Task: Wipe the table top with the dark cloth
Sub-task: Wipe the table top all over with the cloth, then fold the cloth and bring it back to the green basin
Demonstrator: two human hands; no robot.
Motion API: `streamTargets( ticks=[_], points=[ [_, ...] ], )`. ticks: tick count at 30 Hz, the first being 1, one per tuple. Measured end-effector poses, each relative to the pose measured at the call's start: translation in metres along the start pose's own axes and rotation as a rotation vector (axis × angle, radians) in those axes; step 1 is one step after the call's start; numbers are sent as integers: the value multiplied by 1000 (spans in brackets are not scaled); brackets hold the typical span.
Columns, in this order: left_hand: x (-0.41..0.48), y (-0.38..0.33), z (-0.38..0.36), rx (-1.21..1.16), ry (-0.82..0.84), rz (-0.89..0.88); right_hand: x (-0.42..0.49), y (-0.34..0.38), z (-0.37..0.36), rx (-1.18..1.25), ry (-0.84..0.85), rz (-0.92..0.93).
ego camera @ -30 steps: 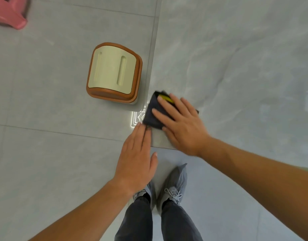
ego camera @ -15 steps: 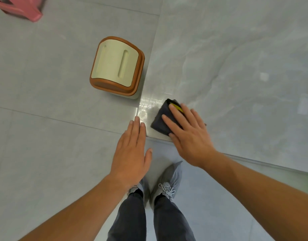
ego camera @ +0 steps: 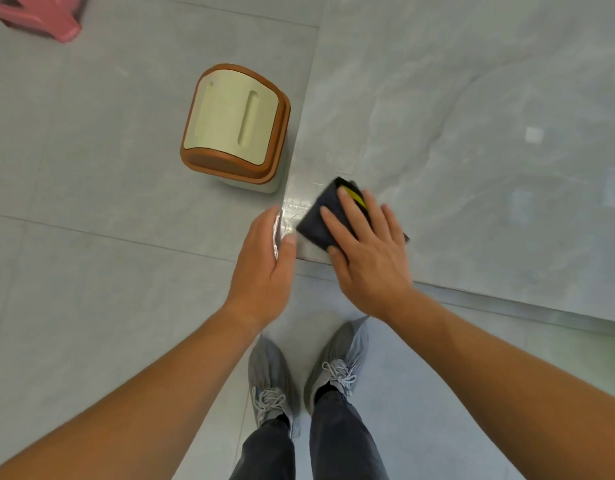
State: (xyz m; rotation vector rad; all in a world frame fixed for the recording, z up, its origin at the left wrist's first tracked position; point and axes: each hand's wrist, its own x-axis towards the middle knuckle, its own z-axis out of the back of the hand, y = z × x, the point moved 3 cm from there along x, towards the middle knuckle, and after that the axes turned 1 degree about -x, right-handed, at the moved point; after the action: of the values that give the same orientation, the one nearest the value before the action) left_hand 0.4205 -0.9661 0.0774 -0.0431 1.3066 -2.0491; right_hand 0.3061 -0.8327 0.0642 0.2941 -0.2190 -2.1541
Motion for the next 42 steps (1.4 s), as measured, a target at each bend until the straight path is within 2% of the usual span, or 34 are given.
streamTargets(
  ticks=[5,8,10,15,19,23,25,29,31,35,39,42],
  points=[
    [40,-1,0,-173,115,98,25,17,-2,-49,60,145],
    [50,-1,-7,-97,140,90,6,9,-1,-108,104,337],
    [52,-3,-12,-6,134,49,-6,-1,-1,-114,121,370],
    [40,-11,-26,483,132,-161,-33,-32,4,-24,43,142],
    [34,-15,-31,827,193,-166,-61,-62,10,36,-7,-113],
    [32,-23,-33,917,200,-151,-81,-85,17,98,-44,-475],
    [31,-36,-37,927,197,-185,-80,-84,20,169,-52,-565],
    [25,-79,-62,803,229,-259,-77,-92,42,384,-142,-618],
    [22,-98,-77,665,277,-209,-77,-102,56,441,-172,-659],
    [16,-124,-109,330,373,30,-73,-116,70,532,-161,-847],
    [15,-133,-130,30,297,286,-73,-129,71,575,-41,-1000],
    [15,-136,-137,-31,256,393,-76,-129,69,721,26,-1056]
  ],
)
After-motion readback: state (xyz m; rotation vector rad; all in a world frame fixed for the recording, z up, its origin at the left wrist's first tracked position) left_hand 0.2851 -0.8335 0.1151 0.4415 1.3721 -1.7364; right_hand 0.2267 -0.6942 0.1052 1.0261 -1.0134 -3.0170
